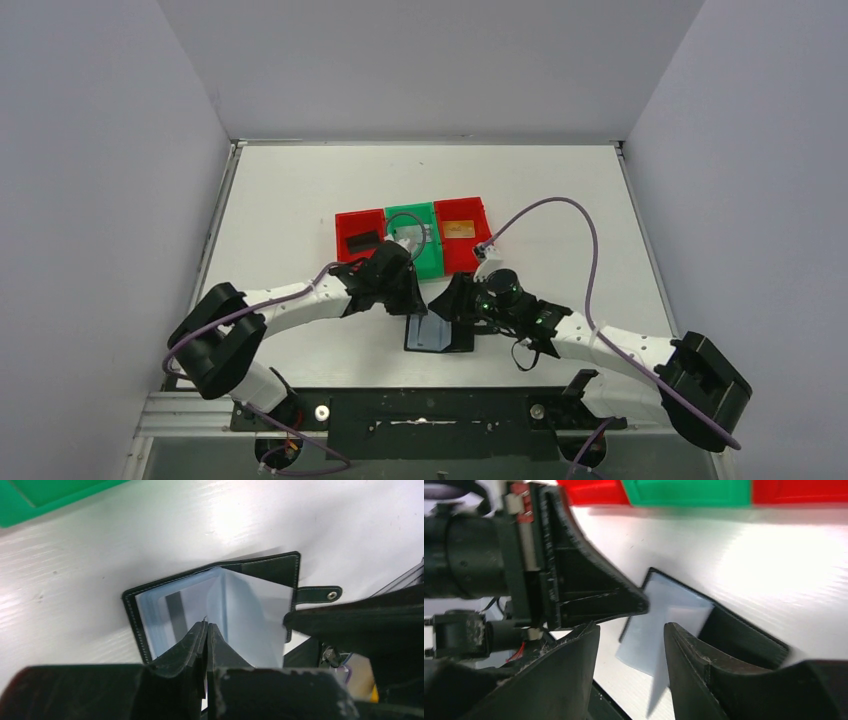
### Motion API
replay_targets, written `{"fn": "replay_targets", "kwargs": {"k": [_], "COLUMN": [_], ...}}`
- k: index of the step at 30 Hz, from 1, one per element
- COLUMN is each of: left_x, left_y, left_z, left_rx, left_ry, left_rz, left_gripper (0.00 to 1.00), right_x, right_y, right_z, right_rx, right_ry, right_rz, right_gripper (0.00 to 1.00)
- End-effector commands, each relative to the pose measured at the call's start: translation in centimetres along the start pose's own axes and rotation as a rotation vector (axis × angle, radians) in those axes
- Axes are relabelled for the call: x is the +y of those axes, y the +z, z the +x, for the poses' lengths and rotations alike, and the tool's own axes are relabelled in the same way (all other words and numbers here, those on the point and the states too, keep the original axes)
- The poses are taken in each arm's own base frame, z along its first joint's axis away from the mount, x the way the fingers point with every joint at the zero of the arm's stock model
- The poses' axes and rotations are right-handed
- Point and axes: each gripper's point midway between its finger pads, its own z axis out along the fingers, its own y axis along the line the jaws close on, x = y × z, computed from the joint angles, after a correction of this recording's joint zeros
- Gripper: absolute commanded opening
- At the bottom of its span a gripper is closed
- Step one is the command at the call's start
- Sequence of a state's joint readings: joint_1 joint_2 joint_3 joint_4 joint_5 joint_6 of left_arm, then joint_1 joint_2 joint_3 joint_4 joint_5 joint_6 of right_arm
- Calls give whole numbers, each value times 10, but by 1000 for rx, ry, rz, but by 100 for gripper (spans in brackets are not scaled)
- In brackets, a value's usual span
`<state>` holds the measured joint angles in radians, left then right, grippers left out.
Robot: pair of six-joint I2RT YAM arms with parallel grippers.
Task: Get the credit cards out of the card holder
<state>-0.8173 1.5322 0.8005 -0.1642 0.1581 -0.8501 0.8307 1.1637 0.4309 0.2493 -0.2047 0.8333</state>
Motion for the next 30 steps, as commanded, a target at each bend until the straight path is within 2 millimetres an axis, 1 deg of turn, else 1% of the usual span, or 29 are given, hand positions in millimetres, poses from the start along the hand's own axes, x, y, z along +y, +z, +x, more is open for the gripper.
{"fn": "replay_targets", "kwargs": {"k": [1, 4, 6, 10, 13, 17, 19, 21, 23, 25, 27, 30], "left_x": [3, 8, 13, 12, 9, 2, -7, -19, -29, -37, -46, -48], "left_y": [-24, -36, -42, -47, -42, -30, -25, -23, -21, -18, -14, -6], "left_z": [-14, -16, -16, -17, -19, -24, -28, -32, -33, -31, -27, -16], "left_rx": [-73, -81, -74, -49, -29, -14, -16, -21, -21, -8, 13, 57], "left_ry": [66, 104, 119, 143, 147, 130, 120, 116, 114, 110, 114, 111], "left_rz": [-23, -42, -56, -61, -69, -62, -35, 7, 47, 90, 137, 165], "left_gripper": [0, 0, 0, 0, 0, 0, 0, 8, 20, 30, 37, 39], "right_x": [-28, -50, -58, -72, -86, -86, -83, -82, -82, -84, -85, -85], "right_y": [-15, -23, -26, -32, -30, -17, -10, -5, -1, -1, -1, -2], "right_z": [-25, -27, -27, -26, -20, -5, 1, 5, 8, 9, 9, 7], "right_rx": [-69, -77, -79, -101, -80, -11, 16, 32, 35, 29, 21, 8], "right_ry": [-19, 0, 7, 50, 95, 110, 118, 131, 138, 151, 154, 155], "right_rz": [225, 361, 408, 489, 531, 476, 442, 425, 416, 417, 414, 419], "right_gripper": [51, 52, 52, 52, 48, 41, 37, 34, 32, 31, 31, 30]}}
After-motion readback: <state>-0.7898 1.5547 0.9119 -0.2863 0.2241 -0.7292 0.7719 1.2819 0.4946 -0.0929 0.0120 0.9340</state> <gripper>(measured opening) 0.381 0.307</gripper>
